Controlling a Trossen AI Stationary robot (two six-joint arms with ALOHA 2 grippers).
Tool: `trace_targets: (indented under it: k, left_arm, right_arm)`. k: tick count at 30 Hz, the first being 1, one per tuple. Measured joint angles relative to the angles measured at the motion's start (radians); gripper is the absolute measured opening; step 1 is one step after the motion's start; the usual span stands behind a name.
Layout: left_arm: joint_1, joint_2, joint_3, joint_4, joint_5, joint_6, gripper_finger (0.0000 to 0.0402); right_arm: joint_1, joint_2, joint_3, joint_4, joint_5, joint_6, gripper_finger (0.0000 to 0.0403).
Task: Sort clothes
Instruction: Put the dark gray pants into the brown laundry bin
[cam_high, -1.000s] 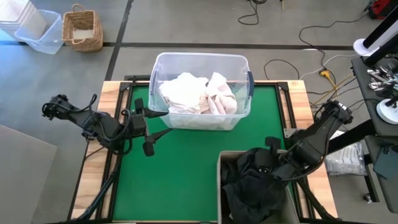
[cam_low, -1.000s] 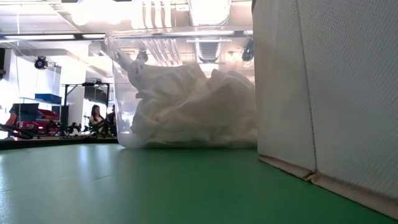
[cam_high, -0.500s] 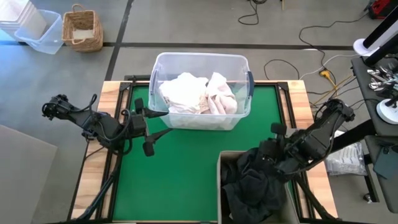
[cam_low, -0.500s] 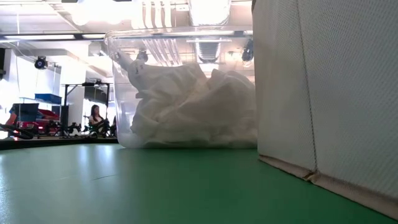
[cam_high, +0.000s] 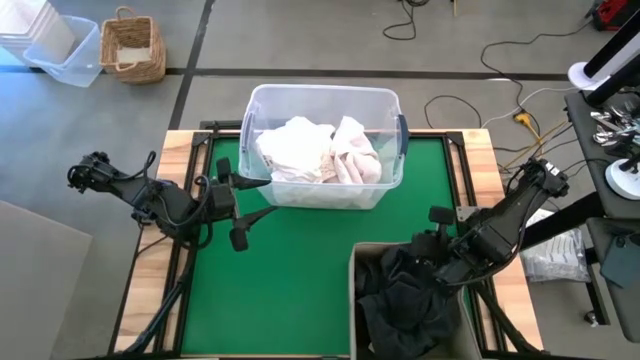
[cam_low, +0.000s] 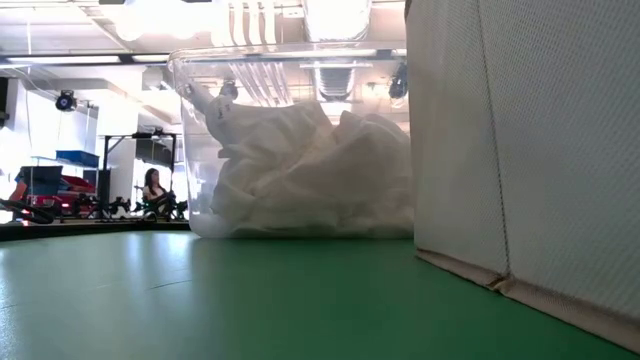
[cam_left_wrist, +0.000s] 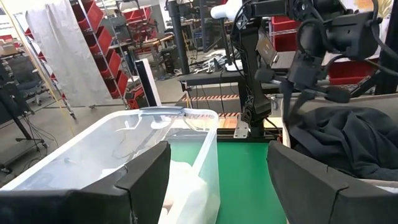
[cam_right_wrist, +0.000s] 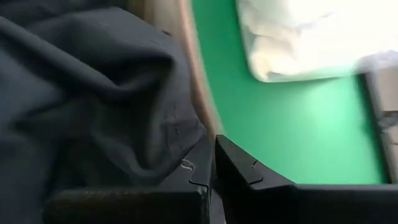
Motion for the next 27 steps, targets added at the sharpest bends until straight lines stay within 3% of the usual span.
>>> trace_targets:
  k: [13, 20, 27]
  left_arm:
    - [0.0, 0.0, 0.0, 0.0, 0.0, 0.0, 0.0245]
    - [0.0, 0.0, 0.0, 0.0, 0.0, 0.004, 0.0245]
    - [0.0, 0.0, 0.0, 0.0, 0.0, 0.004, 0.0245]
  right_arm:
    - [0.024, 0.012, -0.023, 0.331, -0.197, -0.128, 0.0012]
    - [0.029, 0.088, -0.084, 0.347, -0.219, -0.121, 0.0012]
    - [0.029, 0.134, -0.046, 0.335, -0.219, -0.116, 0.0012]
